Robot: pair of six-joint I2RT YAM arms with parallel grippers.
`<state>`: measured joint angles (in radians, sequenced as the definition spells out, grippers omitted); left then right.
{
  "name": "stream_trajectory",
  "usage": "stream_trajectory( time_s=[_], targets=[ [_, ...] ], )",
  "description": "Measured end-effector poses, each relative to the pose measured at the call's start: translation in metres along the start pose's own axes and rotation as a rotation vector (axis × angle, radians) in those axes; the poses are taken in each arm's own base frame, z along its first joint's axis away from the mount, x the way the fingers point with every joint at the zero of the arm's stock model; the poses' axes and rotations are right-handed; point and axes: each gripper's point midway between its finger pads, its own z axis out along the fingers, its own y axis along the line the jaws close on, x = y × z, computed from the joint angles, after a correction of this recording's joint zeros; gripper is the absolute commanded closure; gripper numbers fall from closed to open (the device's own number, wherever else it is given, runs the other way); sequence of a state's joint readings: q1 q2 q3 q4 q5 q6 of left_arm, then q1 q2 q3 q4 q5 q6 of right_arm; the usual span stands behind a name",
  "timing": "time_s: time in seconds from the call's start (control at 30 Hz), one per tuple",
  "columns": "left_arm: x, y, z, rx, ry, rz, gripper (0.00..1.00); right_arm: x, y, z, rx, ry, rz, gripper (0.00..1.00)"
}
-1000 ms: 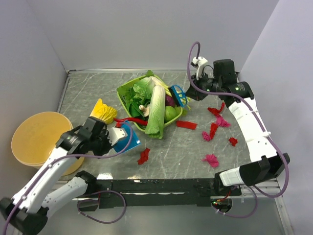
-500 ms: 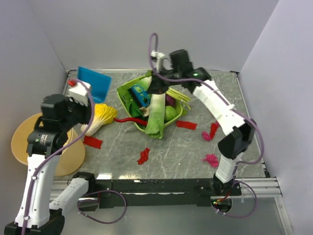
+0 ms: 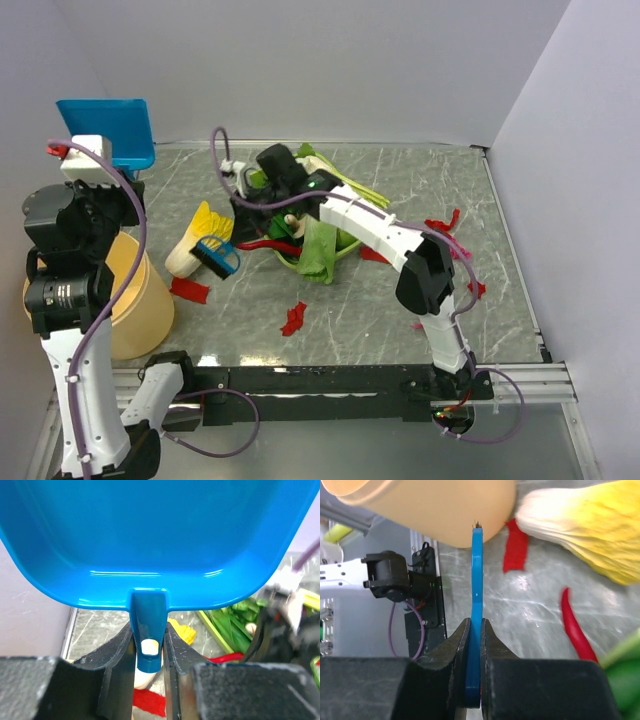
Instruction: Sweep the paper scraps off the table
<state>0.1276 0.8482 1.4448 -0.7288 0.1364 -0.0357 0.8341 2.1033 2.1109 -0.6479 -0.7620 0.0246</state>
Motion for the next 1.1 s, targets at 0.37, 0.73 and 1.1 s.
stream_trajectory(
  time_s=[0.37,0.73,1.1],
  targets=[
    [-0.001,0.005,-0.002,0.017,-0.001,-0.039,0.99,0.011,0.016,0.072,-0.036,-0.036,-0.195,1.0],
    [0.005,-0.011,-0.009,0.086,0.02,-0.012,0.99,0.032,-0.042,0.126,0.069,-0.063,-0.202,1.0],
    [0.013,-0.017,-0.007,0.116,0.037,0.002,0.99,0.055,-0.046,0.144,0.068,-0.031,-0.231,1.0]
  ],
)
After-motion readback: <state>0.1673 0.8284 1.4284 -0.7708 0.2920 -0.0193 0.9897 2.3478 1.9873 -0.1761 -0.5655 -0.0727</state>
